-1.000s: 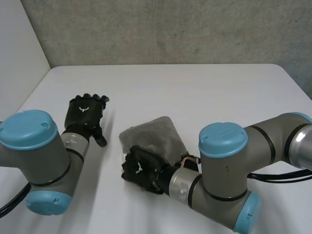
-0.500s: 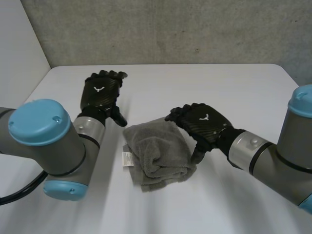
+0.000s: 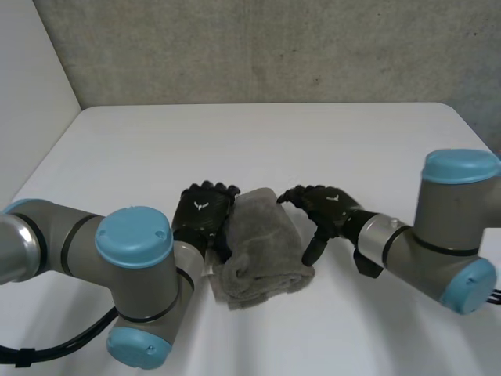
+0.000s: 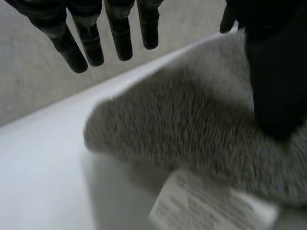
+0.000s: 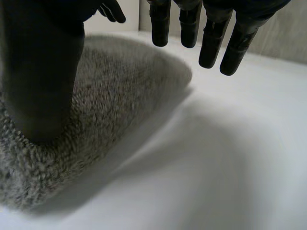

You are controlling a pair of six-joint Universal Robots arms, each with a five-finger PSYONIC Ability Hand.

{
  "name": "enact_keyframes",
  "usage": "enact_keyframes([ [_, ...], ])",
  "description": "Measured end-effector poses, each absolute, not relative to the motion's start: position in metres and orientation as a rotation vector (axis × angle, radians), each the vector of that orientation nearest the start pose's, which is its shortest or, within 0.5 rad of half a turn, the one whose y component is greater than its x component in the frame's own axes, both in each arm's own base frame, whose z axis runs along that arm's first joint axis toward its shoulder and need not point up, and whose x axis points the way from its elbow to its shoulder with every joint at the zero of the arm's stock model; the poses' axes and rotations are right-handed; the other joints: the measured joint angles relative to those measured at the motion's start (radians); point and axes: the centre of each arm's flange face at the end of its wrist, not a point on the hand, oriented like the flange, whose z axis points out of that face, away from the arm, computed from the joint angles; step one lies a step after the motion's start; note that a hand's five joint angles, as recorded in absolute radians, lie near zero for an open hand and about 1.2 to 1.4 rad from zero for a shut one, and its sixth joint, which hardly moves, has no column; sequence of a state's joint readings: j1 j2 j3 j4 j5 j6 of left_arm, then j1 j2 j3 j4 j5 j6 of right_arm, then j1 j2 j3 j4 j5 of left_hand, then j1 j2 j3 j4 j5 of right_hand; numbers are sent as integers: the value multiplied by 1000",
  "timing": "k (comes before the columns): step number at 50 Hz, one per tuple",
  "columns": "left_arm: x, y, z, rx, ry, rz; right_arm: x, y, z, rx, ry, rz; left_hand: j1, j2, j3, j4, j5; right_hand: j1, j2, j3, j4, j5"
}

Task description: Fold the towel.

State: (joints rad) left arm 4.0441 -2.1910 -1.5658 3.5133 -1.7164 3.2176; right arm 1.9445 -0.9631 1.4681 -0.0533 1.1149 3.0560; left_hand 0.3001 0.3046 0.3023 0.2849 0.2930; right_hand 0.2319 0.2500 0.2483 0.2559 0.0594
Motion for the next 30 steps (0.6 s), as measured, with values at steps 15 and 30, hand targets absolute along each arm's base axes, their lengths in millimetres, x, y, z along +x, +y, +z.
enact_keyframes([
  [15,-324,-230,174,781,2487,-2191,296,-273,206,-829,1983,-1563,-9,-16,-20,0,-30,-3,0,0,0,0],
  [30,-274,-250,297,487,2246,-2454,242,-280,318,-486,1931,-2074,-14,-20,-25,0,-38,-3,0,0,0,0],
])
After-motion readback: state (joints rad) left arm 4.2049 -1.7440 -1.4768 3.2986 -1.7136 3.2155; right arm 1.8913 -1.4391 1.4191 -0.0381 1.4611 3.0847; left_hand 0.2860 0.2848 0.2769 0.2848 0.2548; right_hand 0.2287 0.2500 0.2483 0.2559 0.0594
